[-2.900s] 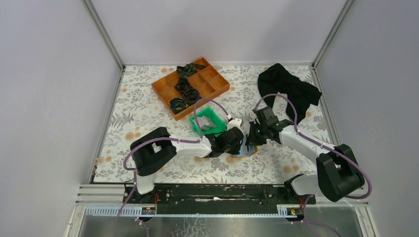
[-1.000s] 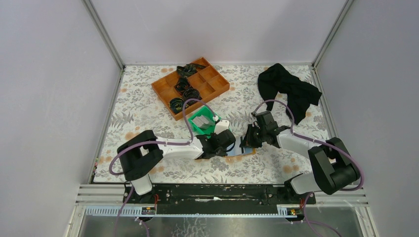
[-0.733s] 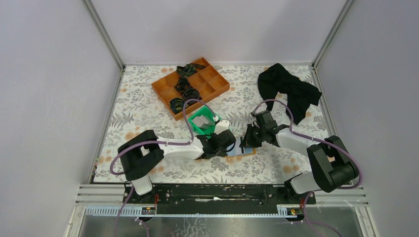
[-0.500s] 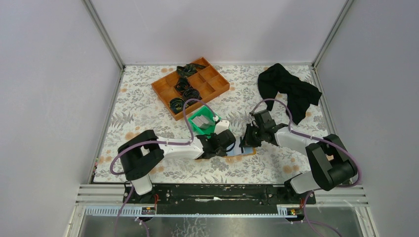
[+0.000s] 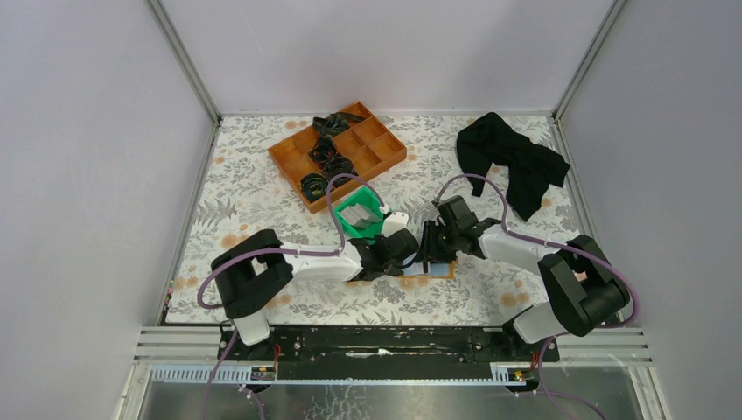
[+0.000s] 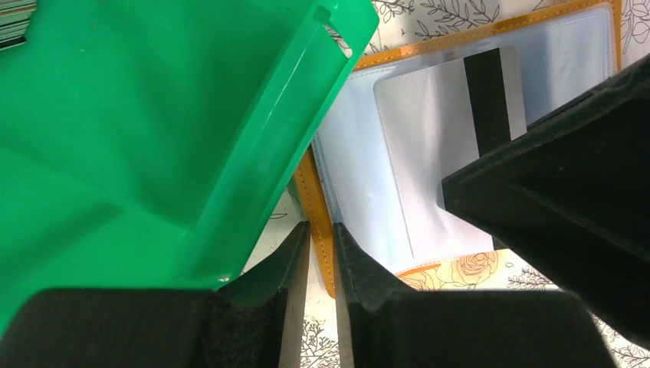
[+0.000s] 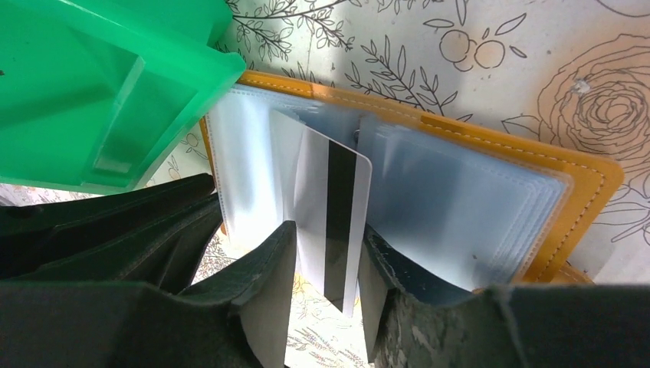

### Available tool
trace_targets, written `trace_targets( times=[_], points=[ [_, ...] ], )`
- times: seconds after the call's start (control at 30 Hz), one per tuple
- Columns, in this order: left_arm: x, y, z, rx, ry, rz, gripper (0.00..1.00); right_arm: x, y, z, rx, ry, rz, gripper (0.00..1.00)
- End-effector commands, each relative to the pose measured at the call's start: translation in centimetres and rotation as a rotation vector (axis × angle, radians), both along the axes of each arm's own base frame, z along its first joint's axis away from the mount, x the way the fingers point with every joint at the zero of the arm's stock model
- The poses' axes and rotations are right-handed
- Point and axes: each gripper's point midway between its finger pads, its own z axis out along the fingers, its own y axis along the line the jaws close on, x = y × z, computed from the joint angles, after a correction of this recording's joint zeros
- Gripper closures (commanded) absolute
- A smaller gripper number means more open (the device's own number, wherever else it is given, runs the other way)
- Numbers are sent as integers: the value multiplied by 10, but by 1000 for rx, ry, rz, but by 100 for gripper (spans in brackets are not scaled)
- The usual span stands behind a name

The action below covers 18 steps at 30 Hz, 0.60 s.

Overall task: Put the credit cards into the card holder
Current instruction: Insert the credit card into the card holder.

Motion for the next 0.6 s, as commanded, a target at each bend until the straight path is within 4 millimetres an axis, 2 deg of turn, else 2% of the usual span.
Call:
trace_targets(
  times=[0.0,0.3,0.57],
  points=[
    [-7,4,-24,53,39,-23,78,-28,-31,-23,-171,98,10,57],
    [-10,8,-27,62,46,-26,78,-22,-38,-11,-196,50,-17,46],
    [-12,11,-29,67,53,-27,79,-13,-37,6,-191,1,-33,45]
  ],
)
